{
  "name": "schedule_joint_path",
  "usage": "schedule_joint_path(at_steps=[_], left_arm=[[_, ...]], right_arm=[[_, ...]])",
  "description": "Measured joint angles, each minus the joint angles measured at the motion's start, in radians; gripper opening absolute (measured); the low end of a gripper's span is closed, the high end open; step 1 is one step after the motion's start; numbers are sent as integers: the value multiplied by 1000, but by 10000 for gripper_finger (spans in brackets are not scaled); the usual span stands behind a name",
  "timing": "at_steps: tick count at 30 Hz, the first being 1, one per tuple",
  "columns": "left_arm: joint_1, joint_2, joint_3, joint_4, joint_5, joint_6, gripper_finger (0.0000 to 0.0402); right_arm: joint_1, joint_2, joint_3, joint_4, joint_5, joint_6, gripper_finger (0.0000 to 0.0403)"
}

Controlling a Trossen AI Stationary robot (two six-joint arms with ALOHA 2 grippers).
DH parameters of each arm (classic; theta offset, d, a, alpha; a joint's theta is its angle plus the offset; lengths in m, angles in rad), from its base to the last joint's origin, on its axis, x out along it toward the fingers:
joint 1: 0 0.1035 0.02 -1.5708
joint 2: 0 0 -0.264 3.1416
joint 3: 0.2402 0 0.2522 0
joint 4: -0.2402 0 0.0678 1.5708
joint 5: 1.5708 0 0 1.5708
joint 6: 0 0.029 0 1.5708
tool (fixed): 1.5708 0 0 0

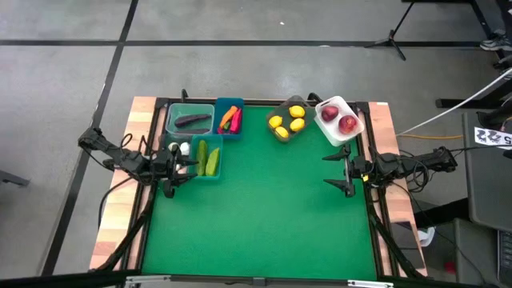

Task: Sort produce into baskets
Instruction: Return to Home Position

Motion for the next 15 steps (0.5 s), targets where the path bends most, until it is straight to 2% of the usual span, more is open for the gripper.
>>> schedule_joint_path(at_steps=[15], left_arm=[[0,0,0,0,0,1,226]], right_arm=[[0,0,0,0,0,0,376]])
